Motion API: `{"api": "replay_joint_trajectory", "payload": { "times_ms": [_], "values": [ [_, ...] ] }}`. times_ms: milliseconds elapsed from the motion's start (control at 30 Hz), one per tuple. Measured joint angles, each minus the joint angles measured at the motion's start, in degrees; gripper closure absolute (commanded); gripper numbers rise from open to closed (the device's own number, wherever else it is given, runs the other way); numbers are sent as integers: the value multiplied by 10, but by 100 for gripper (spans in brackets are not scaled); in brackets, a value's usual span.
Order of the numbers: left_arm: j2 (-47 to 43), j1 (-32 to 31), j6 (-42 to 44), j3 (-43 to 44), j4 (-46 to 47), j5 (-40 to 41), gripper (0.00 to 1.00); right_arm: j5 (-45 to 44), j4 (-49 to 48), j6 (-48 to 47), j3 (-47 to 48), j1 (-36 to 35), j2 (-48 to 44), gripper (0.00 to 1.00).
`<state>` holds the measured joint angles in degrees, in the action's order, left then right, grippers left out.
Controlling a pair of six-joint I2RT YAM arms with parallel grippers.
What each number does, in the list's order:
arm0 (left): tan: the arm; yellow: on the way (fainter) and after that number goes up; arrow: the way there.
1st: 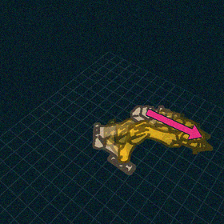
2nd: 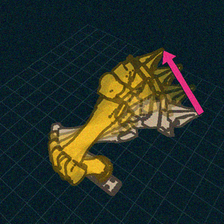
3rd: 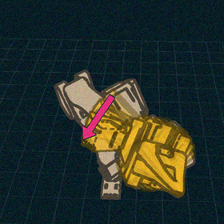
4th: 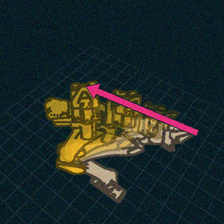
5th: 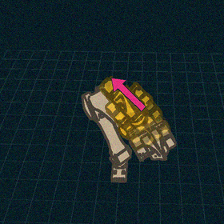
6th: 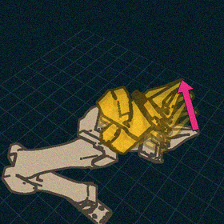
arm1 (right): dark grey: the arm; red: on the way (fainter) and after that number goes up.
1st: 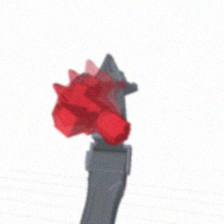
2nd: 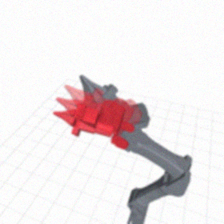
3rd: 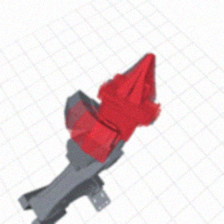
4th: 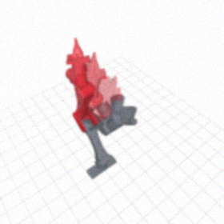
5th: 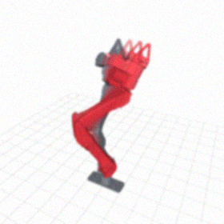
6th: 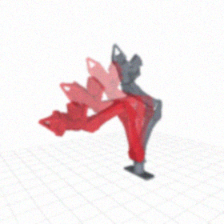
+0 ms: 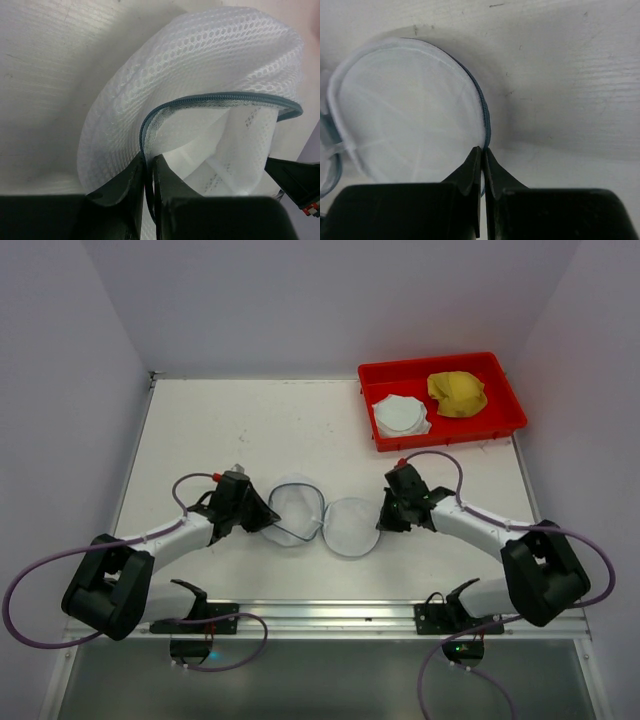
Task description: Unzip the laundry bag and remove the bra
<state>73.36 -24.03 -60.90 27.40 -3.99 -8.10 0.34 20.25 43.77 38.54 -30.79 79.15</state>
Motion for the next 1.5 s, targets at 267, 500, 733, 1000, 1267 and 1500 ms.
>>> {"api": "replay_joint_trajectory", "payload": {
  "times_ms": [267,500,733,1000,1267,1500],
  "values": [
    [0,-23,0,28,-9,26,88,-89,118,-39,136,-27,-87,100],
    [27,-50,-1,64,-8,44,89,-132,175,-63,311,-126,-38,100],
    [36,-55,-1,62,-3,48,82,-129,188,-77,418,-179,105,100],
    [-42,-30,1,-17,19,40,49,-147,186,-86,449,-203,183,100],
    [-123,8,11,-49,43,17,43,-178,186,-93,448,-202,183,100],
    [-212,9,34,-2,-42,44,41,-202,187,-99,438,-202,183,100]
  ]
}}
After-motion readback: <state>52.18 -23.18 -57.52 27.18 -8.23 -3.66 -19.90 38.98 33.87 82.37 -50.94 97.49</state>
